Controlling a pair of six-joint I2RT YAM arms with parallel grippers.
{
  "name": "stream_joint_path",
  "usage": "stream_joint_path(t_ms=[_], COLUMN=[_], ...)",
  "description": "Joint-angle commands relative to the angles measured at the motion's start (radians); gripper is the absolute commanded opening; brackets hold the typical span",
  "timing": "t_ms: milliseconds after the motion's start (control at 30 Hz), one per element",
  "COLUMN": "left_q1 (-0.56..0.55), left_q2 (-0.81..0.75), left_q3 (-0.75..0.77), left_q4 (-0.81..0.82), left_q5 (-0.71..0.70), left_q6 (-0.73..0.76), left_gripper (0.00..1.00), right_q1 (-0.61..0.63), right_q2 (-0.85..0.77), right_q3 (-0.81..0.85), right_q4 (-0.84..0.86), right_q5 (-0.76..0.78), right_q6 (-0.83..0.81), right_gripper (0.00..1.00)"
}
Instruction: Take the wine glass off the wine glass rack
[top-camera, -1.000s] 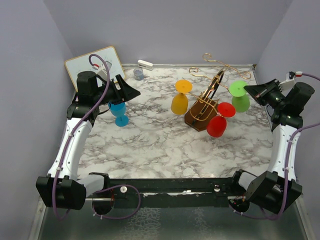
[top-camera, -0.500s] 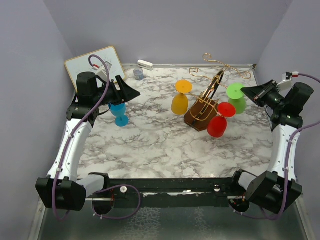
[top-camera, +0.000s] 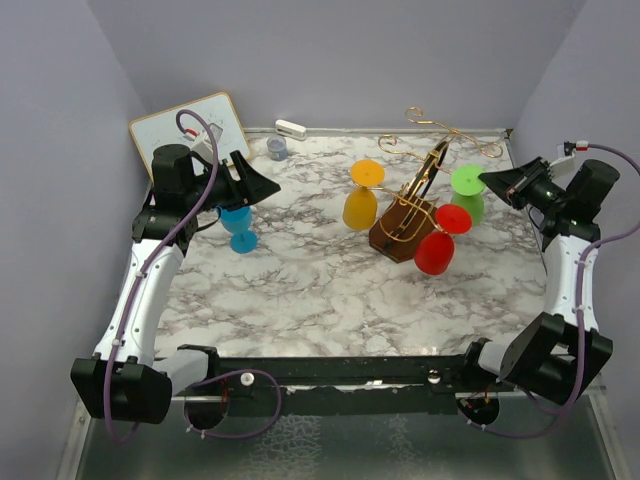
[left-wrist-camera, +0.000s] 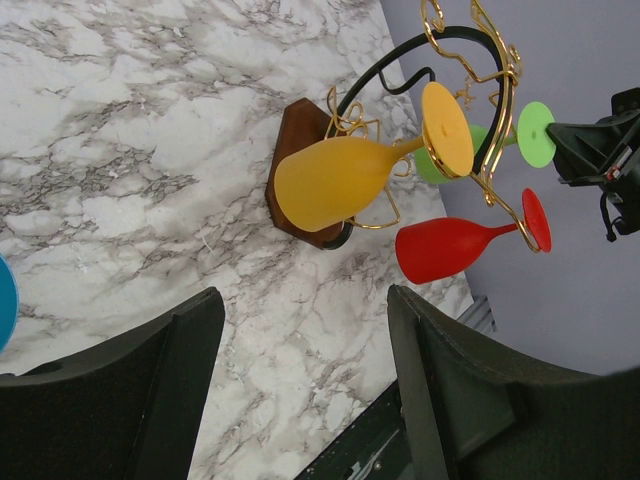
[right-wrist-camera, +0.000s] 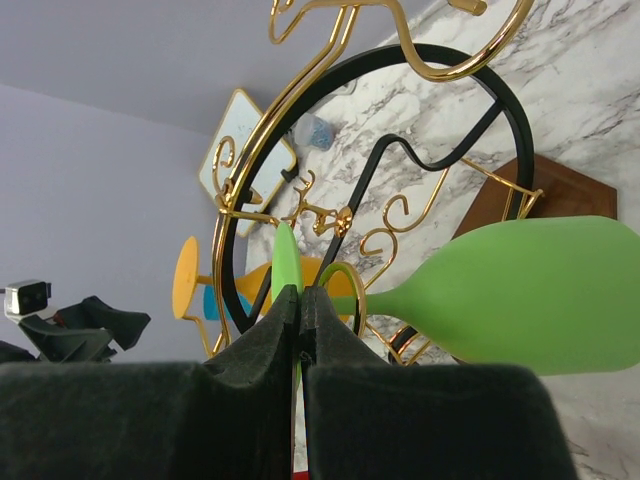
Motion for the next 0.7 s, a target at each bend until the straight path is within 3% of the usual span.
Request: stream_joint_path(t_ms=[0, 333, 667], left_q1=[-0.004, -0.003, -0.004], left_q2=[-0.023, -0.026, -0.030], left_q3=[-0.003, 0.011, 0.018], left_q4=[0.012, 0.000, -0.011], left_q5=[-0.020, -0.025, -0.032], left_q6=[-0.005, -0.004, -0.002], left_gripper=[0.69, 0.69, 0.69], right_q1=[0.000, 0.000, 0.000], right_q2=[0.035, 0.087, -0.010], right_q3=[0.027, 0.060, 0.029], right_q4=[0.122, 0.199, 0.179], right_q5=[-0.048, -0.002, 0.236], right_q6=[0.038, 0.093, 0.086], right_gripper=[0.01, 0.01, 0.01])
